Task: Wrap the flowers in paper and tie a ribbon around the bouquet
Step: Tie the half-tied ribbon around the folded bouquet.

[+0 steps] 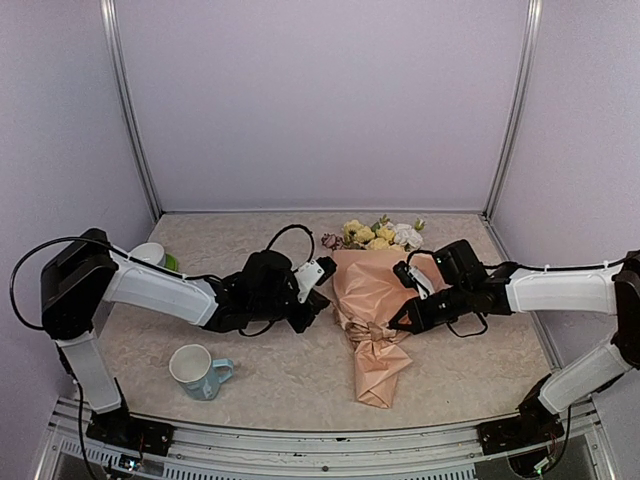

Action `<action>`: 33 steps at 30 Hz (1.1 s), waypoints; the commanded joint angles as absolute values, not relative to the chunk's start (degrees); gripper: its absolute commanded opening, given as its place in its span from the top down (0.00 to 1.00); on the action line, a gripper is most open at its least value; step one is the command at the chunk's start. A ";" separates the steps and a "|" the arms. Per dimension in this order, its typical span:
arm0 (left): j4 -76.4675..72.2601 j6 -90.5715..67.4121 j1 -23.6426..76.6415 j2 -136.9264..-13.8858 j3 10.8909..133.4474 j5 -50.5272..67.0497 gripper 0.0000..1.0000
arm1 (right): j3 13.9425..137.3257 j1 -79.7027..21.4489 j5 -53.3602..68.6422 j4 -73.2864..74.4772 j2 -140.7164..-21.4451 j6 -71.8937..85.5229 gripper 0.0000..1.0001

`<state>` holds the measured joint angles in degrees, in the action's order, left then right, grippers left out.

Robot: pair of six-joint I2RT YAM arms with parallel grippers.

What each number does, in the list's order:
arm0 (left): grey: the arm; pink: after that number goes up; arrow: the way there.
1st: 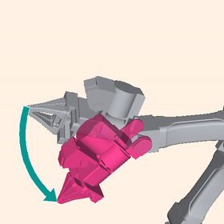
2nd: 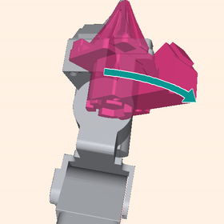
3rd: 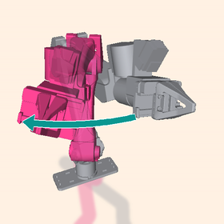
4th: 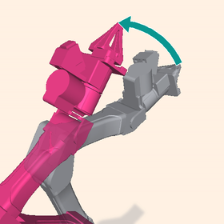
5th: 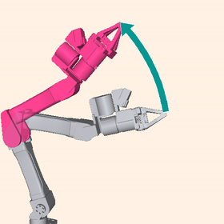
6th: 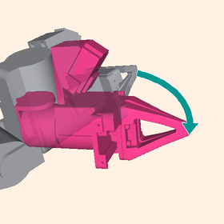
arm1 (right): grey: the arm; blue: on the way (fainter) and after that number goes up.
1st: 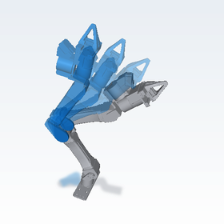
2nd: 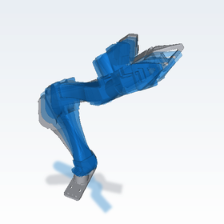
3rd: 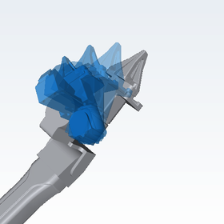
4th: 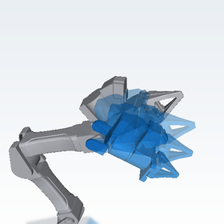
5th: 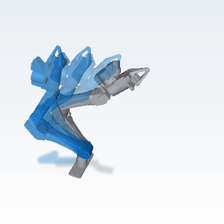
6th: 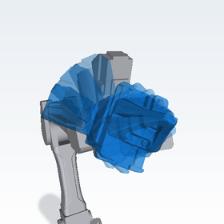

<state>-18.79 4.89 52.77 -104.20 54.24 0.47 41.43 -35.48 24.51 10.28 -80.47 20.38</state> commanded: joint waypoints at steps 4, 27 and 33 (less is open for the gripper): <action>-21.43 6.46 54.97 -98.35 53.26 6.13 1.00 | 41.73 -34.94 22.91 12.31 -78.54 19.14 1.00; -14.52 6.78 58.08 -101.77 58.29 -11.46 1.00 | 43.16 -34.56 24.29 10.22 -80.79 18.26 1.00; -19.05 11.47 59.93 -99.54 59.43 -6.44 1.00 | 44.38 -34.59 26.08 8.89 -83.74 17.90 1.00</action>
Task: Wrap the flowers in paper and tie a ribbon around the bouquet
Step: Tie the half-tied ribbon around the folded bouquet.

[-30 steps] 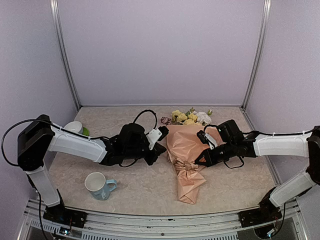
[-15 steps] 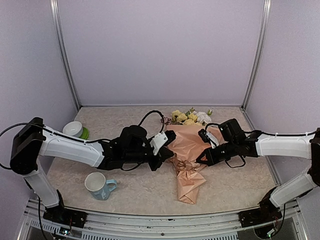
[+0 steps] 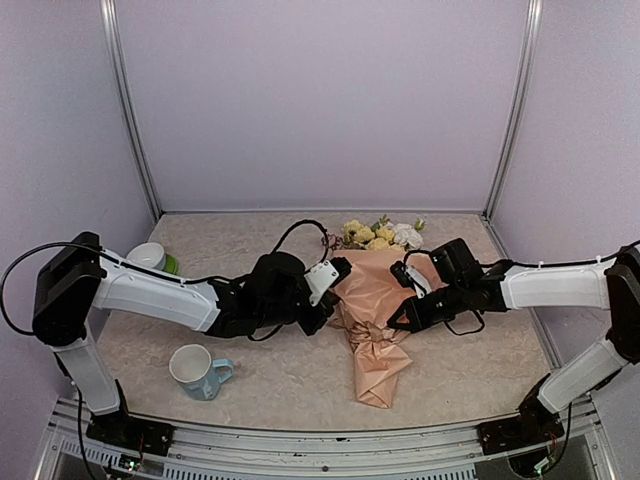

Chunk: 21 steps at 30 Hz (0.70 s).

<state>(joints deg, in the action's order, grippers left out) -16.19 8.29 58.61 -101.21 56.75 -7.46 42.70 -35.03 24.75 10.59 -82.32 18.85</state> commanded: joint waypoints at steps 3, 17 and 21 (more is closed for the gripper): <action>-17.93 13.71 61.14 -99.75 62.16 -5.10 1.00 | 44.28 -34.59 25.73 8.95 -83.32 17.93 1.00; -15.49 19.07 65.29 -105.13 73.54 1.09 1.00 | 42.97 -33.63 22.50 11.51 -79.18 17.49 1.00; -14.51 19.91 65.39 -105.34 74.66 1.42 1.00 | 41.92 -33.49 23.20 10.97 -78.25 17.76 1.00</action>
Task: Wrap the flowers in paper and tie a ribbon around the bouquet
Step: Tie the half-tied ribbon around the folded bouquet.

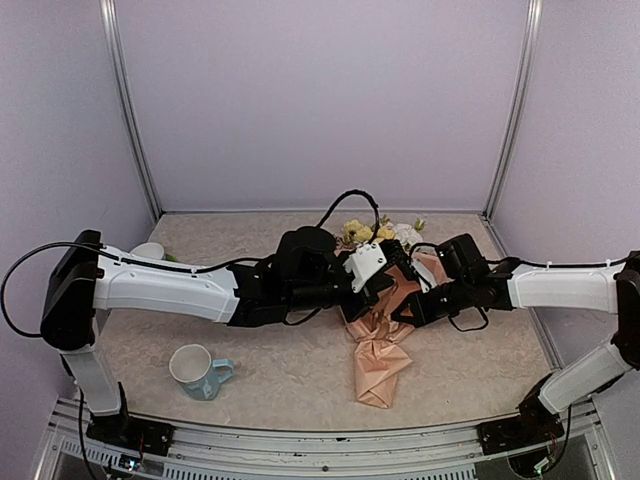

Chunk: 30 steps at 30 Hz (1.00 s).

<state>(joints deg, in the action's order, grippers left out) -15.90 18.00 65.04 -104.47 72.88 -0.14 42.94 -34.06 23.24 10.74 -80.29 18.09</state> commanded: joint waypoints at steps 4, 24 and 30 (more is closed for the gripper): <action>-12.84 19.92 65.00 -105.48 74.08 -0.66 1.00 | 41.08 -33.40 24.11 9.94 -78.63 18.02 1.00; -20.67 3.33 59.41 -99.76 53.93 3.26 1.00 | 39.51 -33.40 25.34 8.77 -79.69 19.05 1.00; -21.09 7.59 61.29 -95.13 47.08 11.96 0.96 | 39.74 -33.40 25.22 8.80 -79.27 19.18 1.00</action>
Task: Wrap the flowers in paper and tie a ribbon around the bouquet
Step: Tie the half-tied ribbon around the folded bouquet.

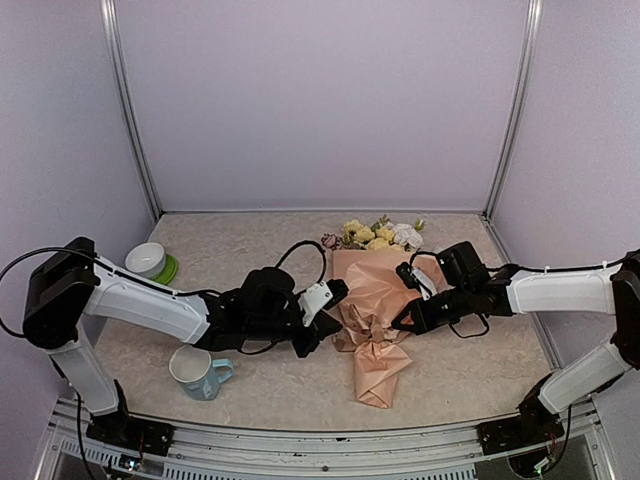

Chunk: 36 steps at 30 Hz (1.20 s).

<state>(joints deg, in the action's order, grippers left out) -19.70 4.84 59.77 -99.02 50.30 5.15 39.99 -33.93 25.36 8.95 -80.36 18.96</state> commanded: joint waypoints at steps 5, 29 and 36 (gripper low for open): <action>-12.26 11.71 65.12 -97.87 50.41 9.26 0.89 | 40.26 -33.40 25.36 8.78 -80.24 18.87 1.00; -15.04 -4.80 47.43 -107.53 63.94 26.23 0.52 | 40.96 -33.40 25.60 8.64 -81.31 18.47 1.00; -15.54 -9.23 48.60 -113.66 68.01 31.50 0.35 | 40.57 -33.40 26.62 6.92 -81.31 19.34 1.00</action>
<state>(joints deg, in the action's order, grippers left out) -15.73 -5.19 47.18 -110.56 64.42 27.81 40.01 -33.93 25.56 8.58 -80.77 18.98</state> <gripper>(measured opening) 0.670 0.006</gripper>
